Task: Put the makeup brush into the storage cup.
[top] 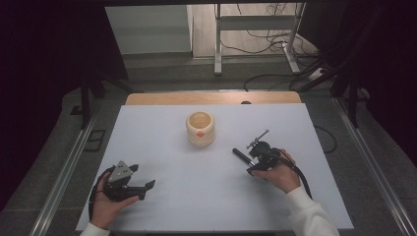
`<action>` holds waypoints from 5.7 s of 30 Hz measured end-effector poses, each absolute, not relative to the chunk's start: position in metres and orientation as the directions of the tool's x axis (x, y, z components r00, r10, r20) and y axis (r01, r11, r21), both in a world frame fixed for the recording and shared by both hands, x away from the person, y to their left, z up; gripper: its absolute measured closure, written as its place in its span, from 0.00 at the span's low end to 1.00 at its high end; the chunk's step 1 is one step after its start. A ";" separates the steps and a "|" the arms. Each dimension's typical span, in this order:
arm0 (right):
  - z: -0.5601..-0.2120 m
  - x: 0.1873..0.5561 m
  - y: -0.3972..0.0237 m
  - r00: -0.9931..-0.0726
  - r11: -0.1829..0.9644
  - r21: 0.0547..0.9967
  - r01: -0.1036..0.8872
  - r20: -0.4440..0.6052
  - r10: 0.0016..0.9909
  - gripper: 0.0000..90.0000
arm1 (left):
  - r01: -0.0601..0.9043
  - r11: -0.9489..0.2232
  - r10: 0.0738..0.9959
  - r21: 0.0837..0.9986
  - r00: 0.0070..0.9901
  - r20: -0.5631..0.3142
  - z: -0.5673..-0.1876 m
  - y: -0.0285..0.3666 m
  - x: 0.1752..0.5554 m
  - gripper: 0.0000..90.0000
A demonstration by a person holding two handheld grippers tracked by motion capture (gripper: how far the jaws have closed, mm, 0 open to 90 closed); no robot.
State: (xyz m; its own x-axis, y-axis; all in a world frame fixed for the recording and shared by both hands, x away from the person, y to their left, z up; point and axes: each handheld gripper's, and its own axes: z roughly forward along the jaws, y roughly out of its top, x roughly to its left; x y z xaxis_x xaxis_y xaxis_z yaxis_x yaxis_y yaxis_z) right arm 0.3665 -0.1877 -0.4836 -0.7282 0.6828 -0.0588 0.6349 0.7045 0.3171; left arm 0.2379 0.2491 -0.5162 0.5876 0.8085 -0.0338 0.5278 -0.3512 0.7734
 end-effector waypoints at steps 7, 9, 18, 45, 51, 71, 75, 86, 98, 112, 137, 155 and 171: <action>-0.487 0.369 -0.188 -0.728 0.710 0.283 0.645 -0.053 0.683 0.52 | 0.527 -0.353 0.807 0.773 0.590 -0.034 -0.516 0.249 0.238 0.17; -0.490 0.370 -0.187 -0.731 0.715 0.267 0.646 -0.054 0.680 0.56 | 0.523 -0.356 0.805 0.775 0.592 -0.030 -0.516 0.249 0.238 0.17; -0.493 0.373 -0.185 -0.734 0.718 0.236 0.654 -0.029 0.678 0.69 | 0.523 -0.355 0.805 0.775 0.592 -0.030 -0.516 0.249 0.238 0.17; -0.475 0.370 -0.193 -0.756 0.724 0.289 0.627 0.000 0.655 0.79 | 0.511 -0.371 0.801 0.775 0.598 -0.011 -0.516 0.246 0.237 0.17; -0.468 0.366 -0.192 -0.765 0.726 0.314 0.612 0.003 0.644 0.79 | 0.506 -0.380 0.797 0.774 0.603 -0.003 -0.516 0.242 0.237 0.16; -0.454 0.351 -0.178 -0.814 0.752 0.363 0.550 0.032 0.580 0.79 | 0.459 -0.394 0.759 0.796 0.652 0.000 -0.514 0.234 0.237 0.21; -0.453 0.350 -0.176 -0.818 0.756 0.366 0.543 0.031 0.574 0.79 | 0.450 -0.409 0.744 0.794 0.668 0.004 -0.511 0.230 0.238 0.22; -0.453 0.347 -0.167 -0.834 0.770 0.367 0.521 0.026 0.552 0.79 | 0.440 -0.436 0.745 0.785 0.666 0.041 -0.507 0.219 0.237 0.19; -0.456 0.345 -0.157 -0.852 0.789 0.363 0.496 0.029 0.523 0.79 | 0.388 -0.501 0.707 0.773 0.699 0.107 -0.502 0.202 0.238 0.18; -0.457 0.344 -0.148 -0.868 0.803 0.365 0.470 0.028 0.496 0.79 | 0.356 -0.521 0.657 0.775 0.748 0.098 -0.501 0.183 0.246 0.17; -0.460 0.342 -0.133 -0.885 0.823 0.356 0.442 0.022 0.466 0.79 | 0.304 -0.596 0.615 0.743 0.768 0.179 -0.497 0.153 0.253 0.20; -0.462 0.342 -0.123 -0.895 0.837 0.344 0.426 0.027 0.445 0.79 | 0.269 -0.647 0.580 0.714 0.781 0.231 -0.497 0.135 0.262 0.20; -0.465 0.338 -0.110 -0.909 0.849 0.338 0.406 0.053 0.414 0.79 | 0.234 -0.699 0.542 0.676 0.789 0.288 -0.502 0.113 0.274 0.23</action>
State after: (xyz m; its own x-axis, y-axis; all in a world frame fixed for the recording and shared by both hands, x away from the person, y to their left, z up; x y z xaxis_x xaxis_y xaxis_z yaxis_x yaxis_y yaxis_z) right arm 0.3376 -0.1096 -0.4649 -0.9088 0.4139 0.0530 0.4064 0.8490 0.3376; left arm 0.2738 0.1134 -0.5017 0.7892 0.5424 0.2880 0.2339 -0.6991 0.6757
